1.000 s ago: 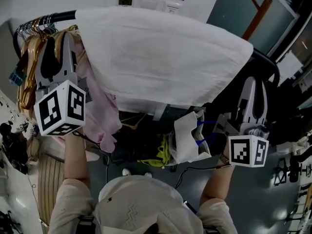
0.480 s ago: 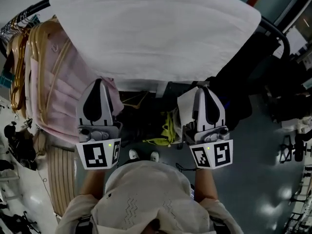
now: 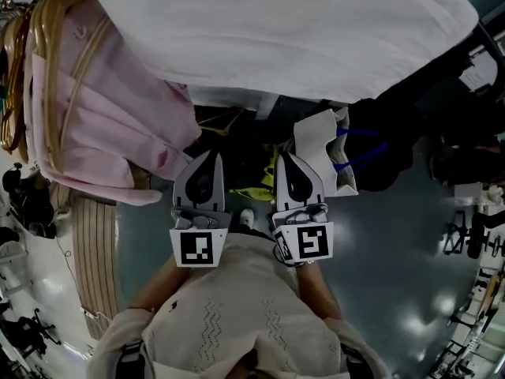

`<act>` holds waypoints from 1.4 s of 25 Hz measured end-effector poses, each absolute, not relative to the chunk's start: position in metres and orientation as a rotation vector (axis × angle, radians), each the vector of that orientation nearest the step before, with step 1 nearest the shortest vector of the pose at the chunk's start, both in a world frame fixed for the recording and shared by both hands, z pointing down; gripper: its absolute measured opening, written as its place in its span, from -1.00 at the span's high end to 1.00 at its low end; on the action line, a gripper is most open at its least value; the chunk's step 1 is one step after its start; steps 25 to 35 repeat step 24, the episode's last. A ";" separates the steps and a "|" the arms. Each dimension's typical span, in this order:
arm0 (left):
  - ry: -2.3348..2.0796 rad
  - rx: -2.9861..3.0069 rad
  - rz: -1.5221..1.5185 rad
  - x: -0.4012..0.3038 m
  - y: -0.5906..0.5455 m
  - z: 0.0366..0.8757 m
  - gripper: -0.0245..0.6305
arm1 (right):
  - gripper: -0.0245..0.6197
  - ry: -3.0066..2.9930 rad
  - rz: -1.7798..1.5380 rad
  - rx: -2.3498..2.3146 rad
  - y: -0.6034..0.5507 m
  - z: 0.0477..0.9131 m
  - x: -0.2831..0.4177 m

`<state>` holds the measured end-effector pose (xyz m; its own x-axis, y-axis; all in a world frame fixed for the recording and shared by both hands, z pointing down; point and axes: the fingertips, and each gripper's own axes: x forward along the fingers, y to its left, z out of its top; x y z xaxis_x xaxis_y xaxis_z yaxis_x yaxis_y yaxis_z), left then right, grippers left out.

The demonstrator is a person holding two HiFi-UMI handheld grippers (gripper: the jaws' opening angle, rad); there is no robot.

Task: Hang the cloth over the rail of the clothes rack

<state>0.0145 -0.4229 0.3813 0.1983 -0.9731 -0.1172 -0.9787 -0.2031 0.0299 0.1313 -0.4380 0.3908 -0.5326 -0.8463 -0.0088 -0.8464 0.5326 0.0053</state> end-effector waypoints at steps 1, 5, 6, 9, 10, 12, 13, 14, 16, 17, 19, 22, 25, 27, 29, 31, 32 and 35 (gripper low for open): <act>1.939 -2.405 0.168 0.017 -0.421 0.383 0.89 | 0.87 2.771 0.021 -1.500 -0.435 0.394 0.127; 1.928 -2.421 0.191 0.017 -0.421 0.383 0.89 | 0.87 2.810 0.063 -1.475 -0.431 0.396 0.118; 1.933 -2.414 0.191 0.016 -0.421 0.383 0.89 | 0.87 2.811 0.063 -1.472 -0.430 0.395 0.117; 1.939 -2.413 0.185 0.017 -0.422 0.385 0.89 | 0.87 2.810 0.067 -1.473 -0.428 0.396 0.118; 1.939 -2.415 0.182 0.018 -0.421 0.386 0.89 | 0.87 2.808 0.065 -1.473 -0.428 0.396 0.119; 1.940 -2.413 0.168 0.020 -0.420 0.387 0.89 | 0.87 2.799 0.047 -1.471 -0.429 0.398 0.121; 1.941 -2.412 0.164 0.020 -0.420 0.388 0.89 | 0.87 2.794 0.034 -1.472 -0.429 0.399 0.122; 1.942 -2.412 0.160 0.020 -0.420 0.388 0.89 | 0.87 2.786 0.018 -1.475 -0.430 0.400 0.123; 1.947 -2.412 0.142 0.020 -0.419 0.390 0.89 | 0.87 2.770 -0.014 -1.484 -0.432 0.401 0.126; 1.950 -2.412 0.130 0.020 -0.420 0.391 0.89 | 0.87 2.765 -0.023 -1.488 -0.432 0.402 0.127; 1.945 -2.407 0.113 0.021 -0.420 0.390 0.89 | 0.87 2.761 -0.028 -1.492 -0.432 0.402 0.130; 1.950 -2.398 0.092 0.025 -0.423 0.391 0.89 | 0.87 2.761 -0.030 -1.492 -0.433 0.403 0.134; 1.966 -2.399 0.073 0.026 -0.425 0.393 0.89 | 0.87 2.762 -0.023 -1.495 -0.434 0.404 0.136; 1.966 -2.399 0.073 0.026 -0.425 0.393 0.89 | 0.87 2.762 -0.023 -1.495 -0.434 0.404 0.136; 1.966 -2.399 0.073 0.026 -0.425 0.393 0.89 | 0.87 2.762 -0.023 -1.495 -0.434 0.404 0.136; 1.966 -2.399 0.073 0.026 -0.425 0.393 0.89 | 0.87 2.762 -0.023 -1.495 -0.434 0.404 0.136; 1.966 -2.399 0.073 0.026 -0.425 0.393 0.89 | 0.87 2.762 -0.023 -1.495 -0.434 0.404 0.136; 1.966 -2.399 0.073 0.026 -0.425 0.393 0.89 | 0.87 2.762 -0.023 -1.495 -0.434 0.404 0.136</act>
